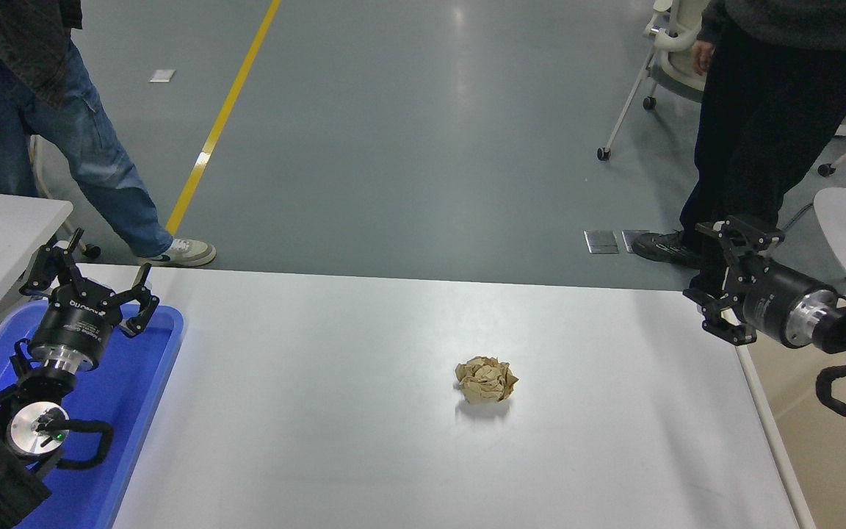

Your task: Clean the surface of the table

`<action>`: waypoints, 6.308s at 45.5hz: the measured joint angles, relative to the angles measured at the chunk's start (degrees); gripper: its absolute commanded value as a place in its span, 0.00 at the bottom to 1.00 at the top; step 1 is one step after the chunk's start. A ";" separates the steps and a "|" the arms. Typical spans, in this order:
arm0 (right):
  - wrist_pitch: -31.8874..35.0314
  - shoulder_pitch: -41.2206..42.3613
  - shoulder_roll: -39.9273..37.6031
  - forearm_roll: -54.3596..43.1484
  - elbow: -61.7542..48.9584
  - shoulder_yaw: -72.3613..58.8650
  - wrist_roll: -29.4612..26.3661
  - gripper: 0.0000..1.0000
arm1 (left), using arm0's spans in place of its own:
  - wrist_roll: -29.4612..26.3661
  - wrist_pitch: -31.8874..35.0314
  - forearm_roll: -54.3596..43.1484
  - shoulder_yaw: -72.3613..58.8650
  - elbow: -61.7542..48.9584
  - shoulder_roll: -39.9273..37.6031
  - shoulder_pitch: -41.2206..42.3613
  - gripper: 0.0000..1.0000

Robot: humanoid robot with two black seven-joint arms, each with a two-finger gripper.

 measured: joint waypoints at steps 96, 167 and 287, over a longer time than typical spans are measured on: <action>0.38 7.60 11.44 -30.95 -5.41 -18.55 1.22 1.00 | 0.00 -0.03 0.00 0.00 -0.02 0.00 0.00 1.00; -5.62 27.83 35.23 -58.59 -23.18 -52.16 2.99 0.98 | 0.00 -0.04 0.00 -0.05 -0.02 0.00 0.00 1.00; -8.46 32.85 29.26 -65.42 -17.54 -54.40 5.27 0.00 | 0.00 -0.04 0.00 -0.03 -0.01 0.01 0.00 1.00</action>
